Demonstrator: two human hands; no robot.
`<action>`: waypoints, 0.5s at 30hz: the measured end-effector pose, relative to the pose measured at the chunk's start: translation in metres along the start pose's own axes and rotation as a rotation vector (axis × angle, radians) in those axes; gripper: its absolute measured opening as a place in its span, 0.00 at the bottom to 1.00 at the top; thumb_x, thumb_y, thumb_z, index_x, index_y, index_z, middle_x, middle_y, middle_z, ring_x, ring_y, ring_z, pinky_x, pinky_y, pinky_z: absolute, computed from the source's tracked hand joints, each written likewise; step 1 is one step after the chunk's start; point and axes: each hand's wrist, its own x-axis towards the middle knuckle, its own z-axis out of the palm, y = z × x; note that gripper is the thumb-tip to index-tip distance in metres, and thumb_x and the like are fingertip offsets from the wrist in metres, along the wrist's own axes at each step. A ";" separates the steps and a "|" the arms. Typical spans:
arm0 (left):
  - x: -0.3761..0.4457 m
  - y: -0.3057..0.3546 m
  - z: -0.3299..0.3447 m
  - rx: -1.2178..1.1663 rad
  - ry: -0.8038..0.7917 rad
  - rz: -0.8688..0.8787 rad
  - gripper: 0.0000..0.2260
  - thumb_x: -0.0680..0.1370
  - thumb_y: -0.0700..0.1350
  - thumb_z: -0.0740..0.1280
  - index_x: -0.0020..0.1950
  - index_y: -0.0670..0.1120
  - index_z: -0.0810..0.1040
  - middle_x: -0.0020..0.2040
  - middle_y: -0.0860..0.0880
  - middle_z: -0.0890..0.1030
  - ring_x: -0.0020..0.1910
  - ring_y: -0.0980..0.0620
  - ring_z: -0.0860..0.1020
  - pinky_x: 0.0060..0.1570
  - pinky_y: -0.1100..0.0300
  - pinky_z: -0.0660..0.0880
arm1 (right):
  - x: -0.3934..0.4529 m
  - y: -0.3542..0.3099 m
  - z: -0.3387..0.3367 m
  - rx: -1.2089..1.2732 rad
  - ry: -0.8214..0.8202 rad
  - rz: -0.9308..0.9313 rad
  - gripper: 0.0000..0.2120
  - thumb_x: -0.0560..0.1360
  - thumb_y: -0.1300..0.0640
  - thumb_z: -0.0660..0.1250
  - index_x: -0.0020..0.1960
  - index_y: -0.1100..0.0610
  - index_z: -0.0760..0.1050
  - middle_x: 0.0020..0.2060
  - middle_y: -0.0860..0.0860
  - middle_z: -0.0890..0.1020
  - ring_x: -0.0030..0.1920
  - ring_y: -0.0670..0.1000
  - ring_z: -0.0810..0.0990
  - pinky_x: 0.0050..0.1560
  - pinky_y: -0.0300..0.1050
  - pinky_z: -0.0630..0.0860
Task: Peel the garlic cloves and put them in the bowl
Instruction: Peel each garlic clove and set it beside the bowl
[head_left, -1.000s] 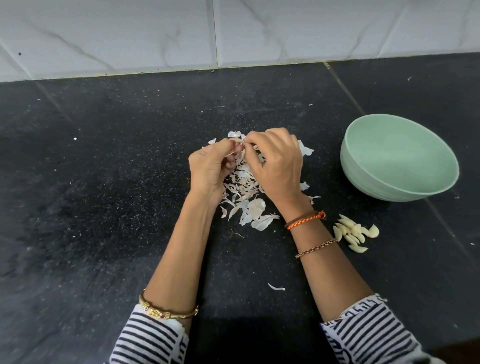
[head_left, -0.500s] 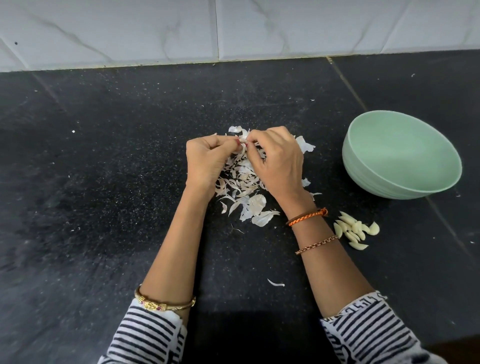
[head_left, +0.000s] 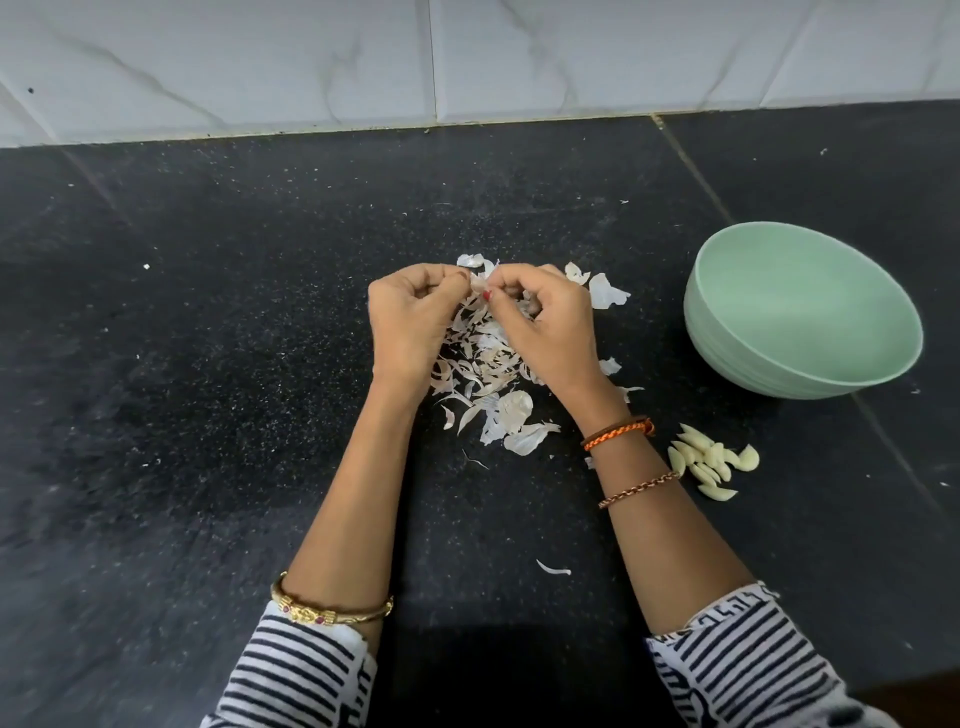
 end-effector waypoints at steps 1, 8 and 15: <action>0.000 0.001 -0.002 -0.014 0.003 0.006 0.09 0.73 0.35 0.68 0.36 0.46 0.80 0.29 0.57 0.80 0.31 0.63 0.75 0.35 0.69 0.71 | 0.000 0.000 0.000 0.051 -0.010 0.060 0.06 0.72 0.60 0.66 0.43 0.59 0.81 0.34 0.43 0.78 0.36 0.41 0.72 0.37 0.31 0.67; 0.001 -0.002 -0.008 0.090 -0.195 0.117 0.06 0.74 0.36 0.69 0.40 0.45 0.82 0.36 0.52 0.83 0.38 0.55 0.80 0.42 0.64 0.76 | 0.002 0.010 -0.003 0.023 -0.065 0.187 0.04 0.72 0.60 0.67 0.43 0.56 0.81 0.37 0.49 0.83 0.41 0.50 0.80 0.43 0.51 0.79; 0.000 -0.004 -0.004 0.107 -0.192 0.152 0.06 0.74 0.37 0.69 0.42 0.48 0.83 0.39 0.50 0.83 0.41 0.48 0.79 0.46 0.54 0.77 | 0.004 0.002 -0.009 0.118 -0.075 0.219 0.03 0.73 0.64 0.67 0.42 0.63 0.80 0.37 0.52 0.82 0.39 0.49 0.80 0.44 0.45 0.79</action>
